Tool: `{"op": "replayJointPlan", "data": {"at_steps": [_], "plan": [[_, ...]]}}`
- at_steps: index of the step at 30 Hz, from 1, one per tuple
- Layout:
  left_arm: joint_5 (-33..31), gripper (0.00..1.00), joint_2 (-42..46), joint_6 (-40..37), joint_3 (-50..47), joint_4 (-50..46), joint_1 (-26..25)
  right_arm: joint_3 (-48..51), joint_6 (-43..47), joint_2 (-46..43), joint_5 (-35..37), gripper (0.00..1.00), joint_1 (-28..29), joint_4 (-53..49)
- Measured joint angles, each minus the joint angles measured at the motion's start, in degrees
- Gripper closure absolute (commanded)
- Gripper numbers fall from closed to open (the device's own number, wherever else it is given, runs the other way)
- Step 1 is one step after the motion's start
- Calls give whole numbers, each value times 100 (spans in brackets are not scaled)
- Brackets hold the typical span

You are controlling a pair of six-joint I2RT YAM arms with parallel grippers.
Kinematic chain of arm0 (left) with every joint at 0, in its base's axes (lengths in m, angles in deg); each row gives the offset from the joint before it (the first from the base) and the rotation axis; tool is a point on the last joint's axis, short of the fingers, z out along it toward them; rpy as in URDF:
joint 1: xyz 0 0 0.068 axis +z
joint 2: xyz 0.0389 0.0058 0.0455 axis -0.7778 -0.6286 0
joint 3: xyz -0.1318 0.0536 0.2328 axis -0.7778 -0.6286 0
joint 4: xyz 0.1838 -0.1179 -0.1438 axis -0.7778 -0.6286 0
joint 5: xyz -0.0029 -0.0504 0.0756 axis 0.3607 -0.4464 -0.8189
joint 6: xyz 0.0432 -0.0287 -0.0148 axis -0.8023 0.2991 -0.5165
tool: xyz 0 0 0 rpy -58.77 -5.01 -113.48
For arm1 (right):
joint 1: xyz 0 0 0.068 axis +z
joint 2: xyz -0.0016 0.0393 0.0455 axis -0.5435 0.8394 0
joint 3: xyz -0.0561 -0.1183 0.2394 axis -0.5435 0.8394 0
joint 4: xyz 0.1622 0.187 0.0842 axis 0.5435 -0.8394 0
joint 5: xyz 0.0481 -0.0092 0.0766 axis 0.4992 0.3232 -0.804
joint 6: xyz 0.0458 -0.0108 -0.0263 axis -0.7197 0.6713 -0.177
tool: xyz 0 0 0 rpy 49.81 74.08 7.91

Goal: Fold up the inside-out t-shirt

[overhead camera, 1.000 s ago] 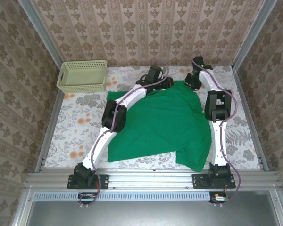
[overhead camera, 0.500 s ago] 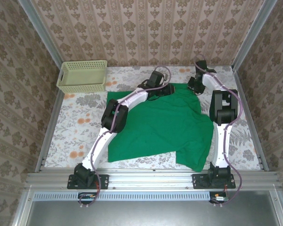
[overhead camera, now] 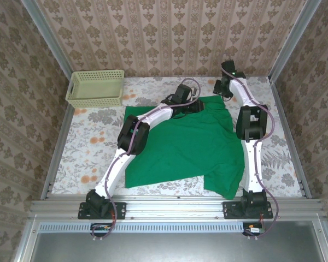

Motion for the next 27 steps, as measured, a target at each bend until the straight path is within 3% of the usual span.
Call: {"op": "replayJointPlan", "data": {"at_steps": [8, 19, 22, 27], "plan": [[9, 62, 251, 9, -501, 280, 0, -999, 0, 601, 297, 54, 81, -898], [22, 62, 551, 94, -1189, 822, -28, -1851, 2, 1093, 133, 54, 55, -1735], [26, 62, 612, 127, -1303, 890, -42, -1930, 37, 1137, 59, 60, 55, -1825], [72, 59, 675, 168, -1416, 957, -42, -1963, 125, 1145, -11, 82, 13, -1906]]}}
